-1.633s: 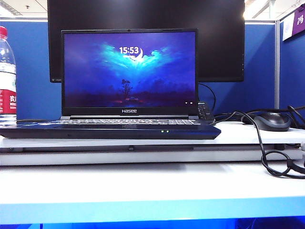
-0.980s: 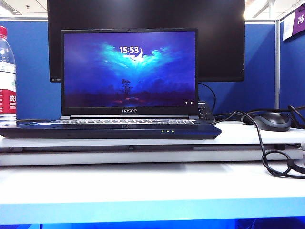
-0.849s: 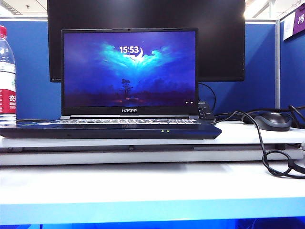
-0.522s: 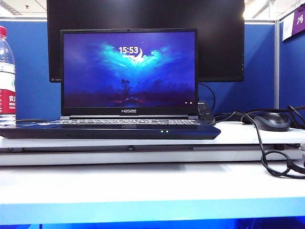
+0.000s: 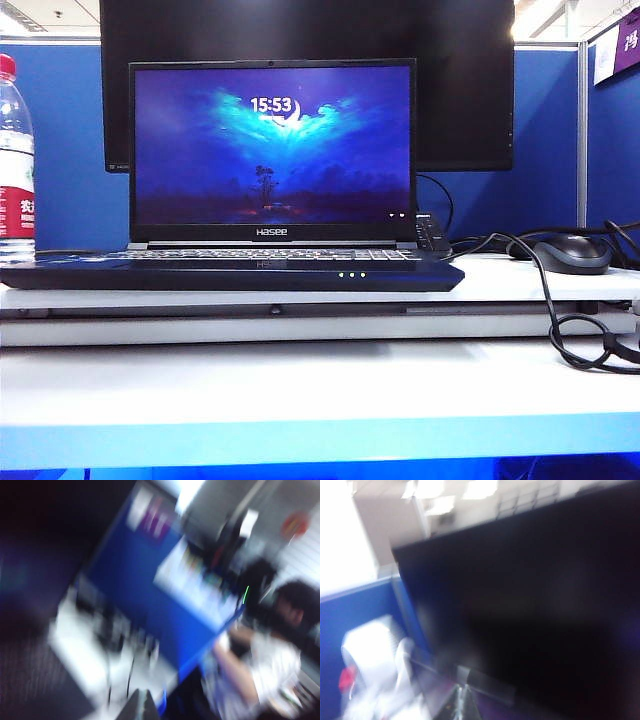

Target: Close the lid of the black laptop.

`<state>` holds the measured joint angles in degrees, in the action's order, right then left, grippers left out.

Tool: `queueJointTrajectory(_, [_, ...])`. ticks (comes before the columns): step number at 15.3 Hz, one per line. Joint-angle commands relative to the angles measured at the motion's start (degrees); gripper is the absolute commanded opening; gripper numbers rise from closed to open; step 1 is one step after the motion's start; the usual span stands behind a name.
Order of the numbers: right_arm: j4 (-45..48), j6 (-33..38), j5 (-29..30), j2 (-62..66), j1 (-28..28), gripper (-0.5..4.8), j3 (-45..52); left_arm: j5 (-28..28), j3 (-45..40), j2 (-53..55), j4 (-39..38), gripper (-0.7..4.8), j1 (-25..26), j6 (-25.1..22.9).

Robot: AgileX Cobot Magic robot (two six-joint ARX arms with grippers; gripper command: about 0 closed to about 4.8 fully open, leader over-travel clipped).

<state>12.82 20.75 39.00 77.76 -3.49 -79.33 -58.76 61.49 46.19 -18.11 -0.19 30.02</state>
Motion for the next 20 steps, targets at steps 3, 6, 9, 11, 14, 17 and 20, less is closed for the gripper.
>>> queueJointTrajectory(3, [-15.9, -9.8, -0.8, 13.2, -0.5, -0.01, -8.5, 9.0, 0.2, 19.3, -27.4, -0.04, -9.7, -25.8])
queueJointTrajectory(6, [-15.8, -15.8, -3.3, 17.0, -0.5, -0.01, -8.5, 30.4, 0.2, 32.0, -31.8, -0.04, -22.6, -31.3])
queueJointTrajectory(9, [-15.9, -17.4, -3.9, 21.3, -0.5, -0.01, -9.4, 38.7, 0.2, 38.1, -26.5, -0.05, -29.8, -30.2])
queueJointTrajectory(11, [-15.2, -17.6, -4.4, 24.2, -0.5, -0.01, -10.6, 40.2, 0.2, 40.0, -23.0, -0.05, -30.8, -27.9])
queueJointTrajectory(14, [-15.4, -17.6, -0.6, 28.5, -0.7, -0.01, -13.9, 48.3, 0.2, 40.7, -18.2, -0.04, -30.8, -27.6])
queueJointTrajectory(17, [-15.2, -17.5, 2.6, 31.7, -0.9, -0.01, -17.8, 49.1, 0.2, 40.7, -15.8, -0.05, -30.7, -26.8])
queueJointTrajectory(20, [-15.5, -17.0, 7.5, 33.8, -0.9, -0.01, -20.7, 49.1, 0.2, 41.1, -15.2, -0.04, -30.7, -26.9])
